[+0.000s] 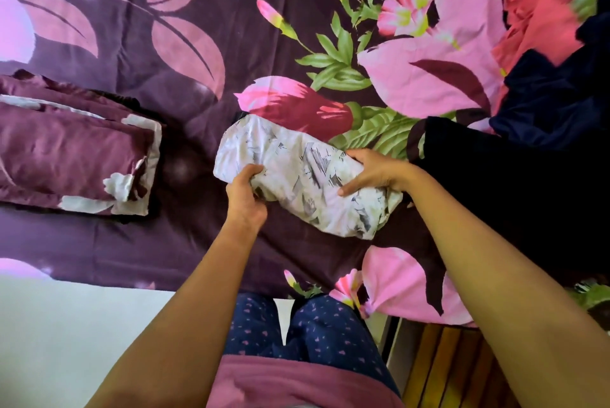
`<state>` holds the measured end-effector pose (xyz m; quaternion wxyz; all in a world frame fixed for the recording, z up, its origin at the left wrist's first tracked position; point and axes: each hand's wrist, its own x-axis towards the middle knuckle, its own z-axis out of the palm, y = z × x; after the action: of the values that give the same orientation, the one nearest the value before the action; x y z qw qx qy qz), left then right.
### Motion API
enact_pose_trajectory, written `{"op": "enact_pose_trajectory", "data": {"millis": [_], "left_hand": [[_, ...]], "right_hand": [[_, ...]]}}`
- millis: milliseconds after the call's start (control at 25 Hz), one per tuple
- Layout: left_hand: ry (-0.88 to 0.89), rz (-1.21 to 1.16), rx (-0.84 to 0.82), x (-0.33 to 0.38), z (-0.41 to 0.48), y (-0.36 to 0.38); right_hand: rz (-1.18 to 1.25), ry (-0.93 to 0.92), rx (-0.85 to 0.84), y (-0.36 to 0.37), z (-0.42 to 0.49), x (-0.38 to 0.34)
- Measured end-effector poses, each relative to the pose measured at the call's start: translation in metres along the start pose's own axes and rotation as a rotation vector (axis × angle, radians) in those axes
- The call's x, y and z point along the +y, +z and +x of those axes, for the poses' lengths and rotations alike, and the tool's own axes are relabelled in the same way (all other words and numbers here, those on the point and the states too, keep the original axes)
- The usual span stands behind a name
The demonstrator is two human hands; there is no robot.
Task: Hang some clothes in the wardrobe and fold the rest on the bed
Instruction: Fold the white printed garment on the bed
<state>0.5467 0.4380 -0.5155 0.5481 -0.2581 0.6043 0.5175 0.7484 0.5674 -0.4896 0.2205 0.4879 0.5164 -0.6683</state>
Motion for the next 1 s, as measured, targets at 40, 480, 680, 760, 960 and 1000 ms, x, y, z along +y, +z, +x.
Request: {"op": "enact_pose_trajectory", "data": {"millis": [40, 480, 680, 760, 960, 1000], "left_hand": [[0.024, -0.018, -0.015, 0.012, -0.008, -0.005], [0.383, -0.221, 0.011, 0.196, -0.057, -0.142], [0.493, -0.219, 0.156, 0.272, -0.034, -0.206], [0.457, -0.108, 0.309, 0.271, -0.019, -0.220], [0.665, 0.308, 0.790, 0.256, -0.010, -0.208], [0.780, 0.434, 0.904, 0.254, -0.018, -0.194]], "right_hand": [[0.048, -0.011, -0.012, 0.005, -0.009, -0.010], [-0.090, -0.317, -0.157, 0.117, -0.002, -0.223], [-0.215, -0.438, -0.122, 0.173, 0.070, -0.293], [-0.455, -0.415, 0.003, 0.189, 0.102, -0.299], [-0.551, -0.346, 0.090, 0.196, 0.121, -0.292], [-0.551, -0.341, 0.094, 0.194, 0.119, -0.289]]}}
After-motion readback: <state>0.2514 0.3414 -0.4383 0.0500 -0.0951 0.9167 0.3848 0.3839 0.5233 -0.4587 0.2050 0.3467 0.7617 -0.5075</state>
